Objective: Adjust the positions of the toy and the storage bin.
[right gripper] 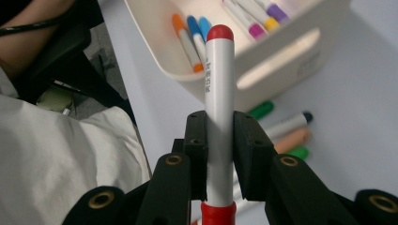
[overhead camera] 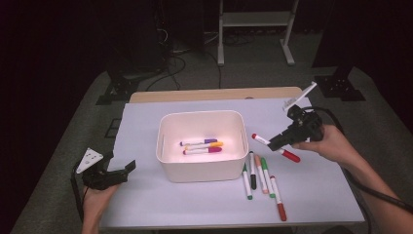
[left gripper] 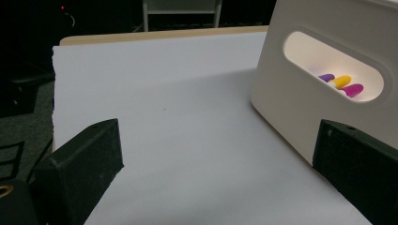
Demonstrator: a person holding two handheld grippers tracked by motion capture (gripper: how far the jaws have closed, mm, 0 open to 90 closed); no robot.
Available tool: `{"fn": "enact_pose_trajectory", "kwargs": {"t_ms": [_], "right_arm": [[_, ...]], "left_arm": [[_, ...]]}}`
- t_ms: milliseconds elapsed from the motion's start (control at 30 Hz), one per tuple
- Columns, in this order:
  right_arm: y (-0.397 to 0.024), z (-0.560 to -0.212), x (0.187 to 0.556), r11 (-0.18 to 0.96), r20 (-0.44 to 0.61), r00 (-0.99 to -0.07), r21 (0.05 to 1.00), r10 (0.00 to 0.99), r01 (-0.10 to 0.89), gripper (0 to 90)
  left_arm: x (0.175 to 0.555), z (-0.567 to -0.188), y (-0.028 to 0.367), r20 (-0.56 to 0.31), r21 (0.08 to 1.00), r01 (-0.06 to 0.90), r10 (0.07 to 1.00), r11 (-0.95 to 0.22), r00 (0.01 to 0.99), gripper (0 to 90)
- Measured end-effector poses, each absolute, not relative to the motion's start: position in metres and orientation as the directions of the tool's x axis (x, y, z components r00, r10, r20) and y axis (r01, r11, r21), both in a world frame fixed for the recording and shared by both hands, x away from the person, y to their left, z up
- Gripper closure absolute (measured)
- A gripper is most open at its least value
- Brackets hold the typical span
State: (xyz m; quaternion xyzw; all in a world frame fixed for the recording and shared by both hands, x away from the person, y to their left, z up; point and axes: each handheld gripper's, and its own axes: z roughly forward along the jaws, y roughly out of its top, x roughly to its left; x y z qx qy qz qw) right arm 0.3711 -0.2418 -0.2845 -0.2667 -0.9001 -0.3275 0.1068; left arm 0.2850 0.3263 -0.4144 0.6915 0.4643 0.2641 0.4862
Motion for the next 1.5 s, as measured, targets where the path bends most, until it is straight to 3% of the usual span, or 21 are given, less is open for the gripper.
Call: {"fn": "enact_pose_trajectory", "kwargs": {"t_ms": [400, 833, 1500], "right_arm": [[-0.148, -0.249, 0.396, 0.768, 0.303, -0.912, 0.501, 0.277, 0.4, 75.3], [-0.056, -0.269, 0.411, 0.863, 0.289, -0.944, 0.424, 0.16, 0.276, 75.3], [-0.014, -0.314, 0.417, 0.9, 0.321, -0.941, 0.37, 0.108, 0.229, 75.2]], "left_arm": [[0.286, -0.414, 0.328, -0.091, 0.919, 0.383, 0.898, -0.09, 0.43, 0.7], [0.285, -0.414, 0.329, -0.098, 0.922, 0.378, 0.896, -0.083, 0.434, 0.7], [0.285, -0.414, 0.33, -0.094, 0.922, 0.378, 0.896, -0.086, 0.433, 0.7]]}}
